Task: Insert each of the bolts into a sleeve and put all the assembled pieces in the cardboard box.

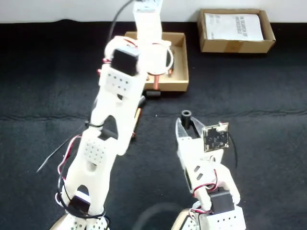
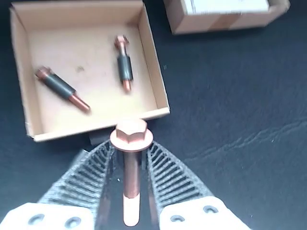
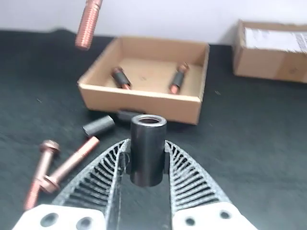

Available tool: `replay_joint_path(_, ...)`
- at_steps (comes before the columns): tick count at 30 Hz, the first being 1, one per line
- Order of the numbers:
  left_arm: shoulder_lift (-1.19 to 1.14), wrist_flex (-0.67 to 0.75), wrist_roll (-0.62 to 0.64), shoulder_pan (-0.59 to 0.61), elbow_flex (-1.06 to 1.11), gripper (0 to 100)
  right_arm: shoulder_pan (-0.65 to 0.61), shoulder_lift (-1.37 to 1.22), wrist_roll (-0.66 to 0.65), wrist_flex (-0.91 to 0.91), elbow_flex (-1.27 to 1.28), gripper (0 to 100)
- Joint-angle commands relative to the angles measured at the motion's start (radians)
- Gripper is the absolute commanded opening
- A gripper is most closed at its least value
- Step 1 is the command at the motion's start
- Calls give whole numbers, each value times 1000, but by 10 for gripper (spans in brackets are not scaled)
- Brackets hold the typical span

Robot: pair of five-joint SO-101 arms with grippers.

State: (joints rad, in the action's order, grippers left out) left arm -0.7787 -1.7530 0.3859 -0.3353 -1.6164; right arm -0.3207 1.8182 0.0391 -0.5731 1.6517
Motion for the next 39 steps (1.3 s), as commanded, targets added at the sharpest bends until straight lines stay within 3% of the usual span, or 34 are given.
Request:
replay_joint_path(1,114,-2,-8,38,-42,9,-25,8,37,85,61,7)
replay_joint_path(13,275,-9,-11,140,-41,9,-76,4,37,196,148,7)
replay_joint_path(18,360,-9,-173,133,-41,9,-76,-1,37,194,148,7)
replay_joint_path(24,467,-9,-219,133,-39,9,-76,-1,37,193,150,7)
replay_joint_path(33,618,-9,-459,174,-39,9,-76,1,37,193,150,7)
replay_joint_path(39,727,-12,-480,179,-22,9,-76,1,37,193,150,7)
